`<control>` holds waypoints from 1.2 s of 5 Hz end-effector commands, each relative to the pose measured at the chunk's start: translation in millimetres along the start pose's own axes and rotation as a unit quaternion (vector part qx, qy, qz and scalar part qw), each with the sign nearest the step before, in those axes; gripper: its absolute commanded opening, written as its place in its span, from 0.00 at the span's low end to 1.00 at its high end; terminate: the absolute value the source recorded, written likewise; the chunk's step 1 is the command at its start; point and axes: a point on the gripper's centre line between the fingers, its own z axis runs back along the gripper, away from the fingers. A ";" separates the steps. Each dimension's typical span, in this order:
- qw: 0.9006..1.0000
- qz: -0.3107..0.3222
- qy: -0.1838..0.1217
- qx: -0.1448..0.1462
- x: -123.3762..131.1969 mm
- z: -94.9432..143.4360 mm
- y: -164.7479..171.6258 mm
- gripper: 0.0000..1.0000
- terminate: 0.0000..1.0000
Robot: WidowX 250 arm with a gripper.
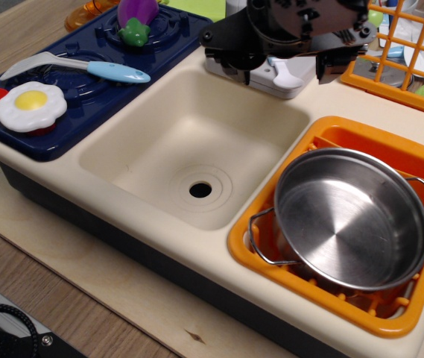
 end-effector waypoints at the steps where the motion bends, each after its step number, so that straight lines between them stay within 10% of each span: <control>1: 1.000 0.000 0.000 0.000 0.0 0.0 0.0 1.00 0.00; 6: 0.999 -0.014 0.014 -0.039 12.9 -34.7 -0.3 1.00 0.00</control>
